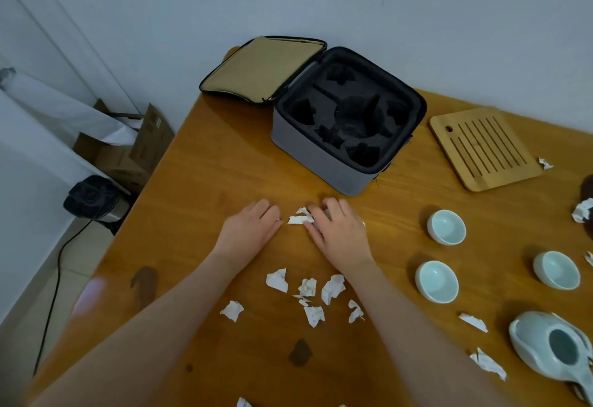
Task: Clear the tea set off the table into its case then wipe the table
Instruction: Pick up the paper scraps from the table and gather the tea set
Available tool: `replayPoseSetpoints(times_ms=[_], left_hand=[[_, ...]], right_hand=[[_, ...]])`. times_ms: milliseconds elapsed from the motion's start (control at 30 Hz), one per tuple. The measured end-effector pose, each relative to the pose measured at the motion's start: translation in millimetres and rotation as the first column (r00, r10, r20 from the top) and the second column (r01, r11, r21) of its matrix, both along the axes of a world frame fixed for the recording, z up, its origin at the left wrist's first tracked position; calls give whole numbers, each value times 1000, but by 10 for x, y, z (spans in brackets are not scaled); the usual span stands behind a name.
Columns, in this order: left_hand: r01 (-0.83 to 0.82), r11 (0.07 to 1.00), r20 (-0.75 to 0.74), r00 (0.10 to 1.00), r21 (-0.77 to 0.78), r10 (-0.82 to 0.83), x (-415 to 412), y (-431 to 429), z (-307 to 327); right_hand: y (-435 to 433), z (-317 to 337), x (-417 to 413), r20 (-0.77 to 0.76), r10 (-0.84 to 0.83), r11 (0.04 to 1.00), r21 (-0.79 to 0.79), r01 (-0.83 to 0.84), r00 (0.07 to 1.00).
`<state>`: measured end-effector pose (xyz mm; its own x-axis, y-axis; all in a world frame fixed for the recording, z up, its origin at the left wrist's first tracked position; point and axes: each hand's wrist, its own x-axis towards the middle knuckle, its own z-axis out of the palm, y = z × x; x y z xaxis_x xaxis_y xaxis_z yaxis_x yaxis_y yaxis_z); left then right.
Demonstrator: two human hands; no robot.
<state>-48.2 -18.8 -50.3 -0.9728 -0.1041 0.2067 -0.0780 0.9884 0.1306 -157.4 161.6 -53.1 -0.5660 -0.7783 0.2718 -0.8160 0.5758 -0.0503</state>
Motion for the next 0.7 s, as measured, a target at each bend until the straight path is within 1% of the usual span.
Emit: replayPoseSetpoints(times_ms=[100,200,267,333,367,433,500,567,700], left_hand=[[37,998,41,999,-45,-35,-14,6,20],[32,998,96,995,-56,-26,-45,8,78],[2,997,180,984,-72,11,-79,31,120],[-47,994,288,955,-100,74,-135,42,174],[-76,993,316,943,-91,101,-149,47,215],[-142,989,331,932,-45,149,-162,70,296],[-196,980,326,926,-18,191,-137,100,351],[-224,974,297,932,14,210,-87,171,414],[-241,969,256,942,63,217,-42,381,589]], right_hand=[[-2,-10,22,-10,-13,999,-37,13,1000],[4,-28,34,-27,14,998,-64,-16,1000],[7,-35,18,-23,47,997,-63,-48,999],[3,-18,-7,-28,57,998,-18,-57,998],[1,1,-17,-29,51,999,3,-51,998],[19,60,-31,-3,22,1000,2,-22,1000],[49,126,-52,59,-14,999,-48,17,998],[106,208,-48,105,-44,996,-77,52,994],[244,387,54,136,-56,989,-126,74,989]])
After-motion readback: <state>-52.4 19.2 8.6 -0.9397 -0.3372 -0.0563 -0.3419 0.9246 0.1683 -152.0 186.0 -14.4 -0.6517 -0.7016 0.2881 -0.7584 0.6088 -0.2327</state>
